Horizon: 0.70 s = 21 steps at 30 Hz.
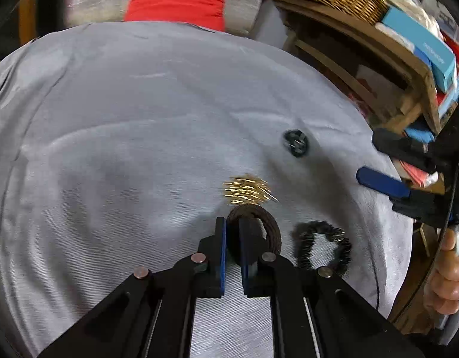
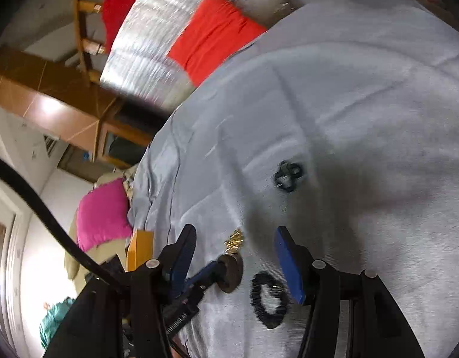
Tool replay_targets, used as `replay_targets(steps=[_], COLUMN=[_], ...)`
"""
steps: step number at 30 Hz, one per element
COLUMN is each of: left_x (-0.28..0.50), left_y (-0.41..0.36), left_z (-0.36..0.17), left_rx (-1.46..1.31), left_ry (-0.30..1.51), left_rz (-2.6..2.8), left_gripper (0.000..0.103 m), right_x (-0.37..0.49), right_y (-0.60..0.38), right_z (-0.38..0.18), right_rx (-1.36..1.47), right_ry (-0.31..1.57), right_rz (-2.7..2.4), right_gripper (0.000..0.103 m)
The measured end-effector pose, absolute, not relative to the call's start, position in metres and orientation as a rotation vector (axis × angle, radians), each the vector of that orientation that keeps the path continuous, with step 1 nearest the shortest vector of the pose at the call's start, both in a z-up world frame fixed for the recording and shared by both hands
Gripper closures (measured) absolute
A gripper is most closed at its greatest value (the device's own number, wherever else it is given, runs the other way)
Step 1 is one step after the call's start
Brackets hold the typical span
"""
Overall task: Organize jewelry
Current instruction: 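Grasp the dark brown ring with the left tool while the right tool approaches the gold brooch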
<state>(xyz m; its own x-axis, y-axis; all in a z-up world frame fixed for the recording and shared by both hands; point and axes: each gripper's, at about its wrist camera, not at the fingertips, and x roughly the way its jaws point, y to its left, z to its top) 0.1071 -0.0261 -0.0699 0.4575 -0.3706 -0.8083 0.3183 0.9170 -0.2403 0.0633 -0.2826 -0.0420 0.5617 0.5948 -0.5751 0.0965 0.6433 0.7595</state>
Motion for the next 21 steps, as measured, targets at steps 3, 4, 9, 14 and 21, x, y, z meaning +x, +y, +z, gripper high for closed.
replay_targets(steps=[3,4,9,14,21], left_x=[0.106,0.105,0.104,0.098,0.097], left_y=[-0.004,0.001,0.032,0.054,0.066], left_z=[-0.064,-0.063,-0.059,-0.054,-0.052], left_rx=[-0.076,-0.076,-0.092,-0.108,-0.143], left_ry=[0.999,0.995,0.994,0.983,0.979], left_rz=[-0.39,-0.378,-0.33,-0.309,-0.293], left_gripper=[0.095,0.095,0.095,0.095,0.095], right_x=[0.07,0.073,0.086,0.095,0.1], right_y=[-0.261,-0.251,-0.218,-0.196,-0.167], right_z=[-0.044,-0.046,-0.058,-0.063,-0.067], right_rx=[0.818,0.804,0.728,0.612,0.391], right_ry=[0.974,0.988,1.047,1.064,1.085], right_rz=[0.374,0.383,0.359,0.282,0.21], right_gripper=[0.044,0.044,0.044,0.044,0.044])
